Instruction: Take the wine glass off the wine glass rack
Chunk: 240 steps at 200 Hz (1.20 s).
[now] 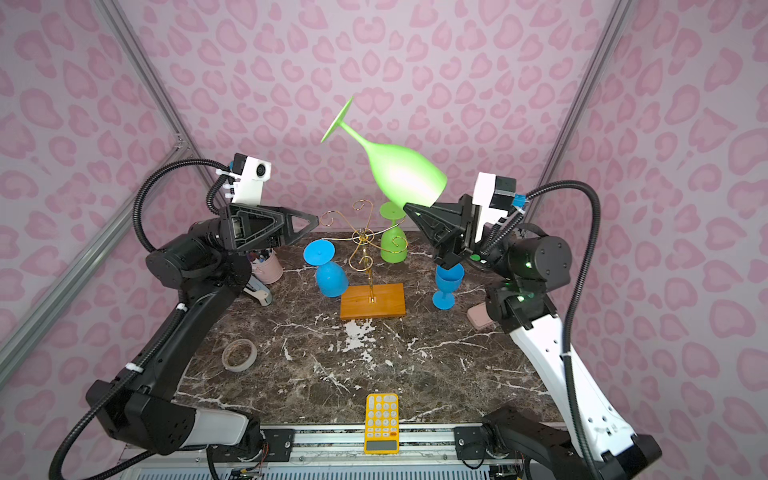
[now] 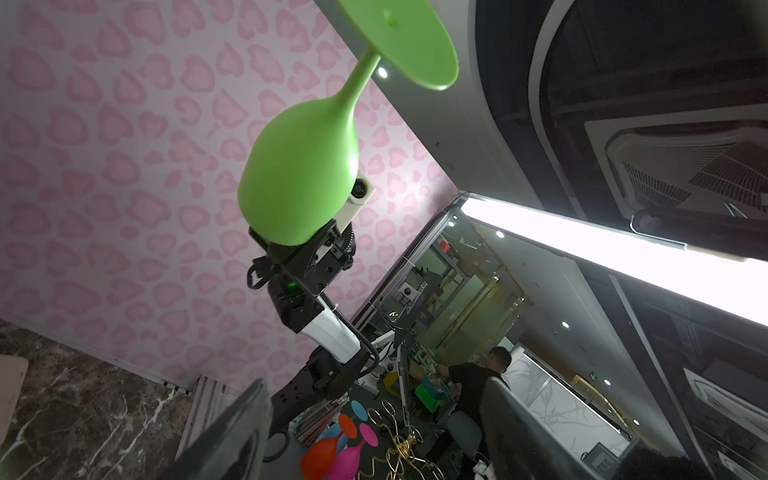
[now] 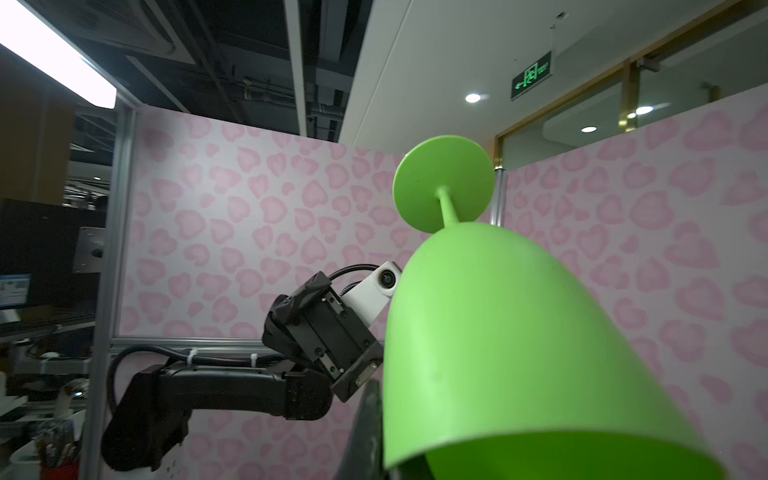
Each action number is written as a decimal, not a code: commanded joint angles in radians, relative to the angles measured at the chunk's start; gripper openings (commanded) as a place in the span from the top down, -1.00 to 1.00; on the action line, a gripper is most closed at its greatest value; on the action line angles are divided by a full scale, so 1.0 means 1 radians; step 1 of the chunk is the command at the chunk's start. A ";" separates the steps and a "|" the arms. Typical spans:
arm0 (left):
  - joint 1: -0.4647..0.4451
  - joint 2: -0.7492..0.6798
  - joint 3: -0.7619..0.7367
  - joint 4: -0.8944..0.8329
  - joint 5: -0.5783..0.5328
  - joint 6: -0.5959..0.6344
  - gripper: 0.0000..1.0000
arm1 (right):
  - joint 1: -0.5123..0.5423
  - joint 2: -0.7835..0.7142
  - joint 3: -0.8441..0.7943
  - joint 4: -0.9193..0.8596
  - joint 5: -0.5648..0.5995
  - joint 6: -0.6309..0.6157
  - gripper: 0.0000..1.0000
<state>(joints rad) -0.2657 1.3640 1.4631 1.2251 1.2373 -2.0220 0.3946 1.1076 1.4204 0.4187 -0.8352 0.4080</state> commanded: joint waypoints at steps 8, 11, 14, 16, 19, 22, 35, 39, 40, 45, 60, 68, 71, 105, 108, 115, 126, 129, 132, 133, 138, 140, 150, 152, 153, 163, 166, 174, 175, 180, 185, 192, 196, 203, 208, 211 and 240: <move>0.037 -0.069 -0.019 -0.366 0.040 0.312 -0.72 | -0.006 -0.038 0.090 -0.626 0.324 -0.227 1.00; 0.043 -0.075 -0.023 -0.366 0.037 0.321 -0.74 | -0.008 -0.037 0.102 -0.656 0.338 -0.228 1.00; 0.048 -0.079 -0.029 -0.365 0.033 0.328 -0.76 | -0.010 -0.037 0.112 -0.684 0.354 -0.229 1.00; 0.051 -0.080 -0.032 -0.365 0.030 0.333 -0.77 | -0.010 -0.036 0.117 -0.703 0.365 -0.230 1.00; 0.057 -0.083 -0.039 -0.366 0.026 0.341 -0.79 | -0.011 -0.035 0.125 -0.732 0.381 -0.233 1.00; 0.062 -0.087 -0.044 -0.367 0.024 0.349 -0.81 | -0.011 -0.035 0.133 -0.758 0.397 -0.235 1.00; 0.086 -0.093 -0.070 -0.369 0.013 0.380 -0.89 | -0.011 -0.041 0.153 -0.858 0.469 -0.245 1.00; 0.094 -0.095 -0.079 -0.370 0.009 0.389 -0.93 | -0.011 -0.045 0.158 -0.885 0.496 -0.247 1.00; 0.095 -0.095 -0.082 -0.371 0.007 0.391 -0.94 | -0.011 -0.046 0.160 -0.894 0.502 -0.248 1.00; 0.105 -0.098 -0.094 -0.371 0.001 0.399 -0.97 | -0.012 -0.051 0.167 -0.933 0.533 -0.251 1.00; 0.131 -0.106 -0.112 -0.382 -0.017 0.442 -0.96 | -0.008 -0.062 0.196 -1.054 0.642 -0.263 1.00; 0.140 -0.110 -0.144 -0.389 -0.026 0.464 -0.95 | -0.008 -0.071 0.206 -1.110 0.703 -0.275 1.00; 0.144 -0.112 -0.148 -0.390 -0.030 0.471 -0.95 | -0.009 -0.074 0.208 -1.130 0.729 -0.280 1.00; 0.151 -0.144 -0.124 -0.574 -0.052 0.682 -0.95 | -0.013 -0.060 0.227 -1.283 0.984 -0.313 1.00; 0.152 -0.150 -0.095 -0.628 -0.056 0.721 -0.95 | -0.017 -0.049 0.232 -1.294 0.985 -0.313 1.00; 0.151 -0.164 -0.067 -0.772 -0.073 0.837 -0.95 | -0.031 -0.018 0.245 -1.323 0.974 -0.314 1.00; 0.151 -0.191 -0.014 -1.065 -0.132 1.062 -0.95 | -0.065 0.032 0.260 -1.353 0.919 -0.312 1.00; 0.152 -0.199 0.002 -1.144 -0.153 1.120 -0.95 | -0.078 0.046 0.264 -1.359 0.900 -0.312 1.00; 0.152 -0.206 0.015 -1.211 -0.178 1.175 -0.95 | -0.092 0.057 0.268 -1.364 0.882 -0.312 1.00; 0.151 -0.208 0.020 -1.230 -0.186 1.190 -0.95 | -0.097 0.062 0.269 -1.365 0.876 -0.311 1.00; 0.153 -0.221 0.034 -1.302 -0.214 1.251 -0.95 | -0.118 0.084 0.272 -1.372 0.847 -0.311 1.00; 0.152 -0.226 0.036 -1.321 -0.224 1.266 -0.95 | -0.128 0.091 0.274 -1.375 0.839 -0.311 1.00; 0.154 -0.247 0.030 -1.355 -0.244 1.303 -0.95 | -0.159 0.127 0.282 -1.385 0.822 -0.318 1.00; 0.154 -0.250 0.026 -1.355 -0.245 1.305 -0.95 | -0.165 0.136 0.284 -1.387 0.825 -0.320 1.00; 0.156 -0.252 0.025 -1.355 -0.246 1.306 -0.95 | -0.166 0.140 0.285 -1.388 0.827 -0.321 1.00; 0.157 -0.265 0.009 -1.359 -0.257 1.318 -0.95 | -0.186 0.179 0.293 -1.403 0.846 -0.335 1.00; 0.157 -0.270 0.004 -1.363 -0.265 1.324 -0.95 | -0.193 0.193 0.298 -1.410 0.845 -0.339 1.00; 0.157 -0.285 -0.013 -1.380 -0.294 1.346 -0.95 | -0.216 0.232 0.315 -1.433 0.842 -0.347 1.00; 0.158 -0.287 -0.015 -1.382 -0.298 1.349 -0.95 | -0.218 0.238 0.317 -1.436 0.841 -0.348 1.00; 0.158 -0.298 -0.026 -1.391 -0.319 1.365 -0.95 | -0.231 0.262 0.328 -1.452 0.836 -0.354 1.00; 0.158 -0.310 -0.035 -1.402 -0.337 1.383 -0.95 | -0.242 0.288 0.341 -1.469 0.830 -0.359 1.00; 0.158 -0.325 -0.047 -1.416 -0.365 1.407 -0.95 | -0.255 0.325 0.359 -1.492 0.813 -0.365 1.00; 0.159 -0.334 -0.053 -1.424 -0.381 1.422 -0.95 | -0.262 0.343 0.366 -1.501 0.804 -0.369 1.00; 0.159 -0.349 -0.059 -1.443 -0.412 1.446 -0.95 | -0.275 0.375 0.377 -1.515 0.788 -0.374 1.00; 0.158 -0.358 -0.060 -1.458 -0.434 1.465 -0.95 | -0.283 0.398 0.388 -1.525 0.782 -0.378 1.00; 0.160 -0.363 -0.060 -1.467 -0.445 1.476 -0.95 | -0.286 0.412 0.394 -1.531 0.782 -0.378 1.00; 0.160 -0.405 -0.055 -1.551 -0.574 1.569 -0.95 | -0.314 0.542 0.465 -1.602 0.779 -0.402 1.00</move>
<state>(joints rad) -0.1066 0.9825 1.4075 -0.2386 0.8089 -0.5835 0.0986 1.5738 1.8420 -1.0981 -0.0296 0.0410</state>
